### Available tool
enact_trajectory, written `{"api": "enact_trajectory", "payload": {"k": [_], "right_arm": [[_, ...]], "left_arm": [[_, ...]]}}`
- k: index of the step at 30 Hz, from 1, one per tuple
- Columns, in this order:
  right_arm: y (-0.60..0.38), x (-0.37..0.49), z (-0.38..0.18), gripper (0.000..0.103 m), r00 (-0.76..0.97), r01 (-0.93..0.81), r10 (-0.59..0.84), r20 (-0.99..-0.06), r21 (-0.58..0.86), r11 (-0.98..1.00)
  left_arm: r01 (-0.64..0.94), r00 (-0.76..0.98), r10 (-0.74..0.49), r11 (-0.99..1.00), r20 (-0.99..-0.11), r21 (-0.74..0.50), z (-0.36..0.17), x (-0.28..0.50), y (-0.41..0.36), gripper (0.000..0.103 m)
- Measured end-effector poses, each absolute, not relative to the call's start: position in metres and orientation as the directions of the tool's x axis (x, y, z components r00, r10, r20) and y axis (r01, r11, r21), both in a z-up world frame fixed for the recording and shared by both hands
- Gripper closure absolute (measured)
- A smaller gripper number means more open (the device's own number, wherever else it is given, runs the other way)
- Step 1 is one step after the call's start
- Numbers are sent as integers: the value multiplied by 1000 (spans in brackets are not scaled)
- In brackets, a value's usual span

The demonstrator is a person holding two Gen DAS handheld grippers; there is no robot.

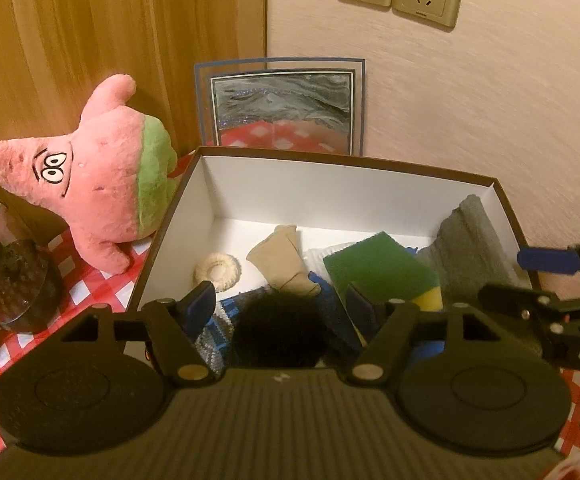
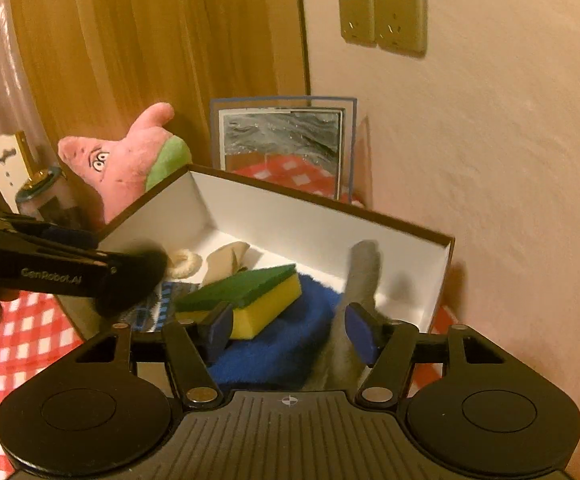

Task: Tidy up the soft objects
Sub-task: 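Carry the black pad and grey towel over the brown box, then open both grippers to drop the pad and towel into the box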

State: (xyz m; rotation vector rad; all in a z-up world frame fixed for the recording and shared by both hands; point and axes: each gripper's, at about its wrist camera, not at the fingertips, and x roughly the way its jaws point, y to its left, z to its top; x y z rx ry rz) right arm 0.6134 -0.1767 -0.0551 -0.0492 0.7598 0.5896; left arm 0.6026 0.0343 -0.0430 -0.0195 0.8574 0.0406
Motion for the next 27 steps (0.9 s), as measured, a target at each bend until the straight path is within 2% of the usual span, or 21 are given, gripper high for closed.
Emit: {"api": "enact_trajectory", "payload": {"k": [12,27], "right_arm": [[-192,592,-53,32,558,-503,496,-665,204,840],[-211,542,-37,30,563,-520,534,-630,232,822]], "left_arm": [[-36,658,37,999,-752,17,-30,584,24,31],[-62,672,66,998,-737,33,-14,506,2,31]]}}
